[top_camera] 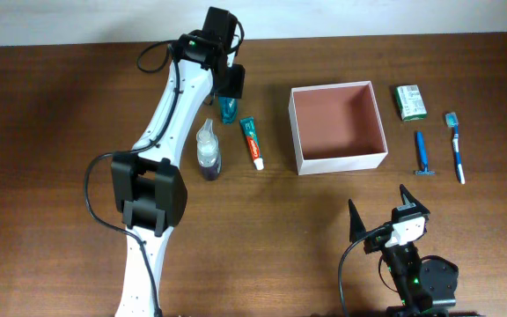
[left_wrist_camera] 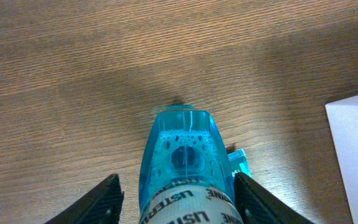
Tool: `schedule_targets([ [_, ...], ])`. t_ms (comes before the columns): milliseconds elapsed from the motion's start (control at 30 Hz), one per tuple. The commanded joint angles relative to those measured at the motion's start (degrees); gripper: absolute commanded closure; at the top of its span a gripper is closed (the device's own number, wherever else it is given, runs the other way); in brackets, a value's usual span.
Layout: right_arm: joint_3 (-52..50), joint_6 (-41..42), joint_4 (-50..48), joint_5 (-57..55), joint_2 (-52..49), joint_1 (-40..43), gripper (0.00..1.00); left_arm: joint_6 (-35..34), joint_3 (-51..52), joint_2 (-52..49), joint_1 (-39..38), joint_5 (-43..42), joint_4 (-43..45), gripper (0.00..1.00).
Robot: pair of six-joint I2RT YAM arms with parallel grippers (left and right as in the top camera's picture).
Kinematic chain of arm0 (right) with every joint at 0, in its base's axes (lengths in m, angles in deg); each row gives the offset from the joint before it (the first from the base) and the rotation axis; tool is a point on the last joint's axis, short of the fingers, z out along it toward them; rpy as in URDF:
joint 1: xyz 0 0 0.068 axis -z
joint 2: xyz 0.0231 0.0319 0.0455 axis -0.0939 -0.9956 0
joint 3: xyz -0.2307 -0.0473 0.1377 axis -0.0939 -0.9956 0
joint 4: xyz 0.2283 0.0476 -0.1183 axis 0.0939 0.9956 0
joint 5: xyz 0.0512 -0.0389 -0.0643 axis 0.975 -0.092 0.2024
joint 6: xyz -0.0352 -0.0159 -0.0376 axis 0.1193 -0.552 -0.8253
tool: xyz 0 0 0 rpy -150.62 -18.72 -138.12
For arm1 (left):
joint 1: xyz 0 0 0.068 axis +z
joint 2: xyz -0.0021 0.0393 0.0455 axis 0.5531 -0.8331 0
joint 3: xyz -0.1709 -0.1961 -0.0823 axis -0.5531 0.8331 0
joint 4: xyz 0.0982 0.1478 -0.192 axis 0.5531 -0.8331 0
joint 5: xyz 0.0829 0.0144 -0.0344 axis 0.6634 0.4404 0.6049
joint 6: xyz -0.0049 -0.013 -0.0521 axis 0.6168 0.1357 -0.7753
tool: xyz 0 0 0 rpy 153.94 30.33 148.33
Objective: Pack container
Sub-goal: 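Close the left gripper on the Listerine bottle cap, then lift the Listerine bottle and carry it over the pink box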
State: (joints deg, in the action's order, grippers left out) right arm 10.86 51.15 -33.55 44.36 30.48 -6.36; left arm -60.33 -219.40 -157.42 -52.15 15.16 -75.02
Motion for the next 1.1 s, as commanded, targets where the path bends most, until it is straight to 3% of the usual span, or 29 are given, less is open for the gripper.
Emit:
schedule_targets([
  [0, -0.24, 0.24, 0.42, -0.48, 0.22, -0.57, 0.01, -0.09, -0.68, -0.15, 0.11, 0.46, -0.24, 0.49],
  [200, -0.24, 0.24, 0.39, -0.48, 0.22, -0.57, 0.01, -0.09, -0.68, -0.15, 0.11, 0.46, -0.24, 0.57],
  [300, -0.24, 0.24, 0.42, -0.48, 0.22, -0.57, 0.01, -0.09, -0.68, -0.15, 0.11, 0.46, -0.22, 0.7],
  [433, -0.24, 0.24, 0.42, -0.48, 0.22, -0.57, 0.01, 0.2, -0.68, -0.15, 0.11, 0.42, 0.0, 0.72],
  [600, -0.24, 0.24, 0.42, -0.48, 0.22, -0.57, 0.01, 1.64, -2.71, -0.11, 0.11, 0.39, -0.61, 0.83],
  [867, -0.24, 0.24, 0.42, -0.48, 0.22, -0.57, 0.01, 1.64, -19.61, -0.11, -0.5, -0.39, -5.99, 0.84],
  [1067, -0.24, 0.24, 0.39, -0.48, 0.22, -0.57, 0.01, 1.64, -34.12, -0.11, -4.2, -11.61, -10.47, 0.84],
])
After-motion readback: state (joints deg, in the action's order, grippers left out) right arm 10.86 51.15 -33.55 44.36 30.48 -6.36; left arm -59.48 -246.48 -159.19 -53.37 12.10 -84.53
